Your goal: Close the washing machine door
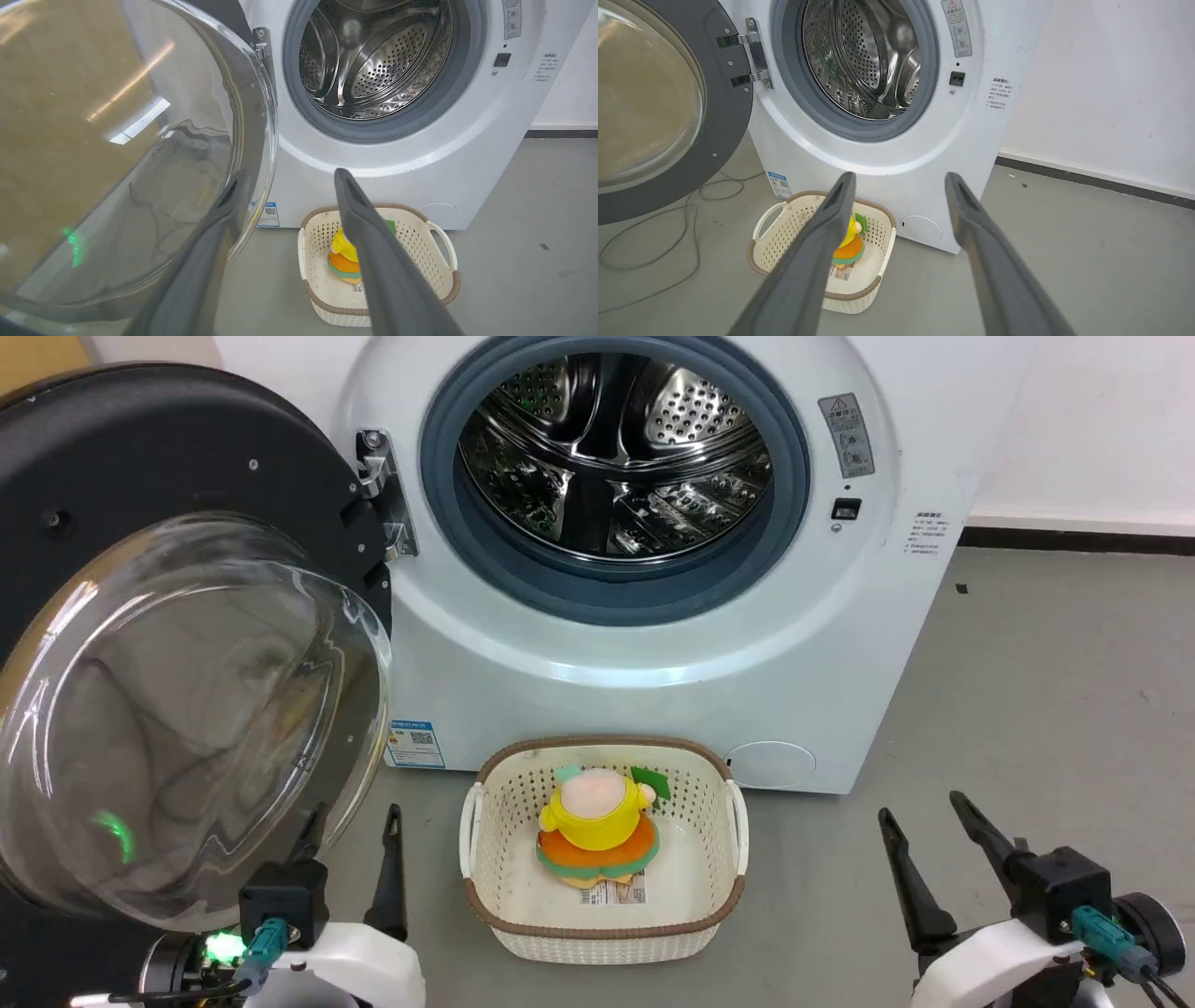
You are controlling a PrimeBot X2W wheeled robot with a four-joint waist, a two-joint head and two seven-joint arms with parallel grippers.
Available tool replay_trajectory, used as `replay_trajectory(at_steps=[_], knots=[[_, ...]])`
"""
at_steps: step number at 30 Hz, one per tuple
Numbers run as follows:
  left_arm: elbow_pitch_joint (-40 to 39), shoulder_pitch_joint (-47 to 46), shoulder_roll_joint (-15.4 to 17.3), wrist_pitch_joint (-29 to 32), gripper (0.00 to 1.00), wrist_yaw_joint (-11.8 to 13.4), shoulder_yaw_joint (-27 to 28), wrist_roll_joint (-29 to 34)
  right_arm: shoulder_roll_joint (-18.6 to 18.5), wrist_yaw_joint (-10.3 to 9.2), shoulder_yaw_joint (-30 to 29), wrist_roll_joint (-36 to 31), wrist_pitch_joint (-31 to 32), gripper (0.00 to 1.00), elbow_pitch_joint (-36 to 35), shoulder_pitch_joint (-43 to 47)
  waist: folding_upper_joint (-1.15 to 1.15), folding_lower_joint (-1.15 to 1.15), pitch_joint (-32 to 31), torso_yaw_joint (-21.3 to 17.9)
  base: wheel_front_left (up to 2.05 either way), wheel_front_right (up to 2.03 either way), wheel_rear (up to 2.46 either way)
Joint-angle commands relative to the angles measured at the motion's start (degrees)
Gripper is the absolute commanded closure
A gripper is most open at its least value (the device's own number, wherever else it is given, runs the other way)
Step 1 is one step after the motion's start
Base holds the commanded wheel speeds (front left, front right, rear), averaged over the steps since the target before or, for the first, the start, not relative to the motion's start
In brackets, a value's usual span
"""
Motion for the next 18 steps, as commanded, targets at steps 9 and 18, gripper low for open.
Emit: replay_trajectory(at_steps=[9,18], knots=[[0.04,-0.08,-0.01,-1.47,0.0,0.43,-0.33,-0.43,-0.19,0.0,0.11,1.46,-1.46,0.0,0.37,0.18,0.0,0.0,-0.05,0.53,0.0,0.0,0.0],[-0.15,0.11,0.01,-2.54,0.0,0.76,-0.41,-0.76,-0.35,0.01,0.47,2.49,-2.54,0.0,0.51,0.43,0.0,0.0,-0.36,2.11,0.0,0.0,0.0]])
